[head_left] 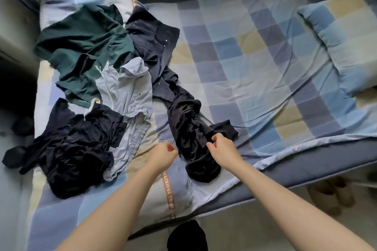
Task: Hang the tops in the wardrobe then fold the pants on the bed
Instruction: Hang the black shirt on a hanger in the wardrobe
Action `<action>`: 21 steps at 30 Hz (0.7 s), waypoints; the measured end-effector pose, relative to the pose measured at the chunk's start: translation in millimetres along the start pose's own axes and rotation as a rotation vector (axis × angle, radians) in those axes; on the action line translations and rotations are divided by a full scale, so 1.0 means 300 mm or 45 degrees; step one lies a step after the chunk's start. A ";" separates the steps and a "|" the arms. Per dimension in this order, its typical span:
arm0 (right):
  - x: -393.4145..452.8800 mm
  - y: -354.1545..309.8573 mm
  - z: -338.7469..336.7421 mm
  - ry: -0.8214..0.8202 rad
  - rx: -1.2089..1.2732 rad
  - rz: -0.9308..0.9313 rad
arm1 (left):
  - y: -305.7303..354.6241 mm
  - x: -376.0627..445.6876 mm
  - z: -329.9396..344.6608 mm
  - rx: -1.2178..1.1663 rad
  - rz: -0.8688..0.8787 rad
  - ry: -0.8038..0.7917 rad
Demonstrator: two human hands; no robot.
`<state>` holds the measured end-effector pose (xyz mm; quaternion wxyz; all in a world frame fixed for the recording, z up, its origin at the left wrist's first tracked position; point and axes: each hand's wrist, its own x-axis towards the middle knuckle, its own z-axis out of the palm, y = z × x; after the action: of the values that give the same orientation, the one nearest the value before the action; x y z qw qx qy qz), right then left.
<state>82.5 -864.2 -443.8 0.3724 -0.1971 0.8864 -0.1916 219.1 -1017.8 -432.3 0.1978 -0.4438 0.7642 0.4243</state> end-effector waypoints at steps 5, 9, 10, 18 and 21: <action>0.316 0.059 0.097 -0.006 -0.155 0.035 | 0.025 0.305 0.105 0.007 -0.051 -0.041; 0.487 0.126 0.172 -0.144 -0.263 0.152 | 0.022 0.459 0.177 -0.185 -0.149 -0.004; 0.514 0.142 0.184 -0.151 -0.274 0.165 | 0.018 0.482 0.187 -0.255 -0.184 0.010; 0.314 0.030 0.080 -0.485 1.134 -0.116 | 0.059 0.503 0.163 -1.175 -0.641 -0.140; 0.153 -0.001 -0.012 -0.587 1.435 -0.106 | 0.103 0.479 0.133 -1.576 -0.618 -0.339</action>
<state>50.4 -886.4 -468.1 0.5939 -0.0406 0.5367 -0.5980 114.2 -1050.7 -537.7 0.0893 -0.5782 0.2283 0.7782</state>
